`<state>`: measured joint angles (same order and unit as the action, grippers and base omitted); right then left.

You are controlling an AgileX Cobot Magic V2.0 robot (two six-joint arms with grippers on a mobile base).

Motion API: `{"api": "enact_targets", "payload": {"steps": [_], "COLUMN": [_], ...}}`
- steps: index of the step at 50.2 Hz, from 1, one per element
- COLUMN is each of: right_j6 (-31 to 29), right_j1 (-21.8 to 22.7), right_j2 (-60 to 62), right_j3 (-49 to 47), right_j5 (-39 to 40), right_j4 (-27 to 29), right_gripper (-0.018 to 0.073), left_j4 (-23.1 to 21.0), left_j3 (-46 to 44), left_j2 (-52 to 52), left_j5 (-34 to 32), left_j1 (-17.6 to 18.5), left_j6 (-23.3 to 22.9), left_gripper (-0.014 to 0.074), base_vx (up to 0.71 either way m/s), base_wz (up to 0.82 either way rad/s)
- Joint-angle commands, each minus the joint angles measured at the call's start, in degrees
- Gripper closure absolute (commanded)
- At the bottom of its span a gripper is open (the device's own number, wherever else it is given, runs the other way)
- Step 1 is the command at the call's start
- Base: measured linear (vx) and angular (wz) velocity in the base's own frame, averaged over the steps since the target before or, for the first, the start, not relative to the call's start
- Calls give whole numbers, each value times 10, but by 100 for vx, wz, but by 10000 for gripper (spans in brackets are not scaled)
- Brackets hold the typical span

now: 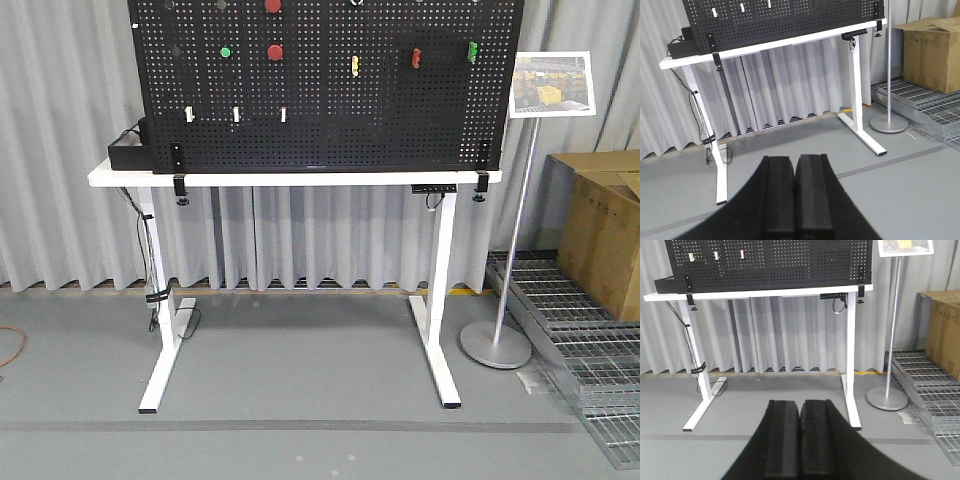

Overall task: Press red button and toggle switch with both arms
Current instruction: 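Drive the base forward toward the black pegboard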

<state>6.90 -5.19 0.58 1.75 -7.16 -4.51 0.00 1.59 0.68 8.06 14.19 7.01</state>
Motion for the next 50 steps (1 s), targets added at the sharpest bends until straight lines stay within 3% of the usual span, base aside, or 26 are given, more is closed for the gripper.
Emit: {"api": "enact_targets", "payload": {"steps": [1,50], "right_j6": [-3,-3], "right_j1": [2,2], "right_j2": [9,9], "right_j3": [7,7], "right_j5": [50,51], "right_j4": [-9,-9], "right_gripper": [562,562], "left_j4": [0,0], "left_j3": [20,20], "left_j2": [9,9], "left_j5": [-48,-48], "left_j1": [1,1], "left_j6": [-5,-5], "left_gripper": [594,594], "base_vx": [1,4], "base_wz": [-1,-1]}}
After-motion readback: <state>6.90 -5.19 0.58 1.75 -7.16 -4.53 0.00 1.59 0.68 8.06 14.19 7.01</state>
